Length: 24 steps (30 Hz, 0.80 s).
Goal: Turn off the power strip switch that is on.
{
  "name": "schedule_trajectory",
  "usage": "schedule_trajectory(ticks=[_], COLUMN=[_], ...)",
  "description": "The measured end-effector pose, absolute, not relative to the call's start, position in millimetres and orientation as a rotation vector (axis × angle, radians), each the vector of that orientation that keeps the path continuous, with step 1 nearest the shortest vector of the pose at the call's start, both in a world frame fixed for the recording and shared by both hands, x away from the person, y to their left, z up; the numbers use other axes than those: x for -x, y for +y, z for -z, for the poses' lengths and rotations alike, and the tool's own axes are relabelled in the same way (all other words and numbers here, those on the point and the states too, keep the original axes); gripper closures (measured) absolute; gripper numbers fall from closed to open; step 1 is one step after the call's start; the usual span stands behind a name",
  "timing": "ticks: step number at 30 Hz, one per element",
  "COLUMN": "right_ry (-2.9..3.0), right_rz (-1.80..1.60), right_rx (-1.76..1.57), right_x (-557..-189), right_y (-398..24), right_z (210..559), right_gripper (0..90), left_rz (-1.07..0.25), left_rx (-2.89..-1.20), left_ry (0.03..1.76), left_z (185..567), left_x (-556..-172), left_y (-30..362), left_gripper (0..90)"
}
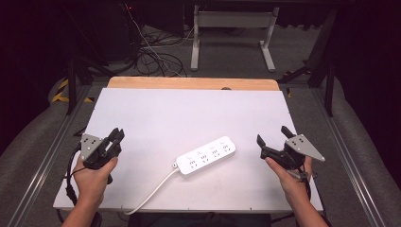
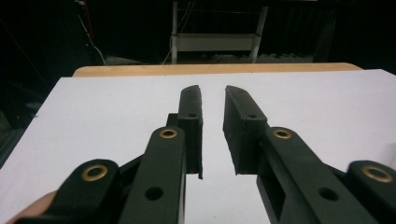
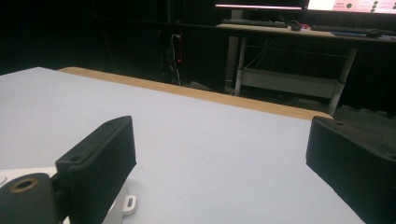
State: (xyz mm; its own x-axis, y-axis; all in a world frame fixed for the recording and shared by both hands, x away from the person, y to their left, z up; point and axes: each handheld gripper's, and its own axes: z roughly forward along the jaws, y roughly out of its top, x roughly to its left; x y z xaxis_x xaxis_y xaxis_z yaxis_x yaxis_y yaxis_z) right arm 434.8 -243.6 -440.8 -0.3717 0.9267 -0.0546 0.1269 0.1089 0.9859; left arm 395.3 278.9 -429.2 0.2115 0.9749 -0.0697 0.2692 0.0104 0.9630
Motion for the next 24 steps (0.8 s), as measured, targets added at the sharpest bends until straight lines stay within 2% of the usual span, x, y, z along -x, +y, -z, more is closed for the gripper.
schedule_trajectory(ticks=[2, 8, 11, 24], right_ry=[1.634, 1.635, 1.636, 1.645], right_rz=[-1.345, -1.347, -1.349, -1.344], right_rx=[-1.051, -1.055, -1.058, -1.065], right_x=[-435, -435, -435, -432], right_y=[-244, -244, -244, -245], right_z=[441, 441, 441, 442], right_gripper=[8.2, 7.5, 7.0, 6.9], left_rz=[-0.895, -0.828, -0.819, -0.75], left_rx=[-1.464, -1.468, -1.483, -1.549], left_ry=[1.263, 1.259, 1.25, 1.211], left_z=[428, 422, 420, 415], left_x=[-394, -391, -391, -395], left_y=[280, 282, 281, 279], left_gripper=[82.4, 85.4, 90.0, 90.0])
